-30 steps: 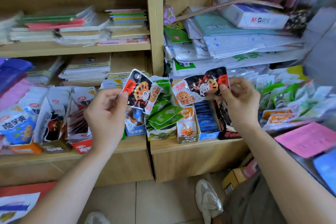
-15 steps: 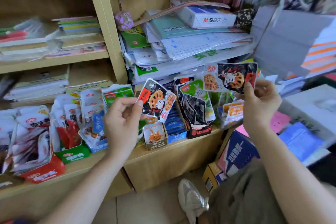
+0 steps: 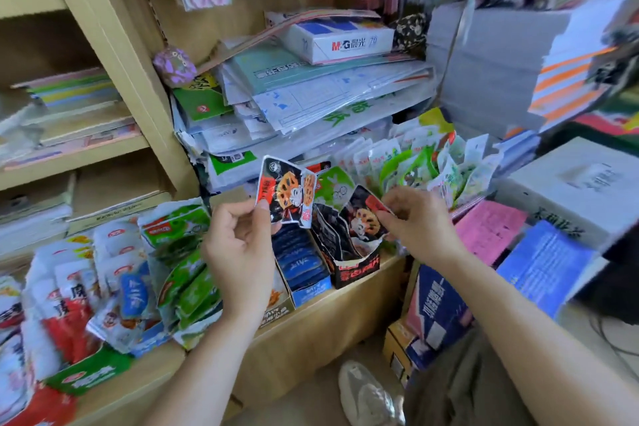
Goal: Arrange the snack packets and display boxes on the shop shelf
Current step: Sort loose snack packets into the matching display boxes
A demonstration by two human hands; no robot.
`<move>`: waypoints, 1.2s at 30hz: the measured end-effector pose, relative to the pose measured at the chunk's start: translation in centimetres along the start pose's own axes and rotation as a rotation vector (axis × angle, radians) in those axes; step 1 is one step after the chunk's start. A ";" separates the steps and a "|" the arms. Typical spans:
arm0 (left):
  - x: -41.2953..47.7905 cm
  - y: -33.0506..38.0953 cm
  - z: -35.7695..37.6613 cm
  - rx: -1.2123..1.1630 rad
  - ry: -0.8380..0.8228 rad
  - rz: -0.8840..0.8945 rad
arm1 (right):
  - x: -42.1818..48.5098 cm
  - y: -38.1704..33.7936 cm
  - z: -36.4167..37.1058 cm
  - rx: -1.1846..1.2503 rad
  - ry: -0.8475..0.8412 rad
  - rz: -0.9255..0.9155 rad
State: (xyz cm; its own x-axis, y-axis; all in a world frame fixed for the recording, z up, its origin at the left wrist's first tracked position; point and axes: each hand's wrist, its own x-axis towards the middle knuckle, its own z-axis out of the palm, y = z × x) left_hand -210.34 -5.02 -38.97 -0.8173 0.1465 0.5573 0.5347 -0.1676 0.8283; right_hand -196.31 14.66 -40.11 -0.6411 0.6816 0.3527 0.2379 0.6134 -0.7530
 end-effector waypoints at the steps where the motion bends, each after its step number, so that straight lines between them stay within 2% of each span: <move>1: 0.0 -0.1 0.1 0.004 0.000 -0.007 | 0.0 0.0 0.5 -0.008 -0.082 0.000; 10: 0.7 -0.3 0.6 0.046 0.025 0.100 | -0.6 -0.7 1.4 0.047 -0.258 -0.061; 19: -0.1 -2.8 2.5 0.370 -0.343 0.019 | -1.5 -1.3 2.3 0.062 -0.393 -0.091; 23: 0.4 -3.6 2.3 0.299 -0.519 -0.198 | -1.4 -0.8 1.1 0.103 -0.478 -0.047; 24: 0.3 -3.5 2.2 0.286 -0.537 -0.204 | -1.5 -0.8 0.8 0.094 -0.511 -0.049; 26: 0.3 -3.3 2.2 0.322 -0.505 -0.087 | -1.9 -0.9 0.6 0.058 -0.561 -0.071; 29: 1.0 -2.4 1.8 0.345 -0.302 0.090 | -2.2 -1.0 1.1 0.029 -0.526 -0.097; 32: 2.4 -1.4 1.2 0.191 -0.177 0.098 | -2.1 -0.8 1.3 0.008 -0.467 -0.088; 34: 2.7 -1.2 0.9 0.113 -0.148 0.058 | -2.1 -0.9 1.3 0.010 -0.460 -0.090; 36: 2.4 -1.8 1.1 0.135 -0.155 0.049 | -2.1 -1.0 1.4 0.017 -0.458 -0.084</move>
State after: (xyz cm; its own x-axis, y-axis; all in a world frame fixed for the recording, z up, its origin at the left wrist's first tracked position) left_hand -213.07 -3.33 -39.04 -0.7522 0.2914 0.5910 0.6058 -0.0472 0.7942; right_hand -196.17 12.05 -40.88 -0.9147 0.3811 0.1345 0.1616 0.6500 -0.7426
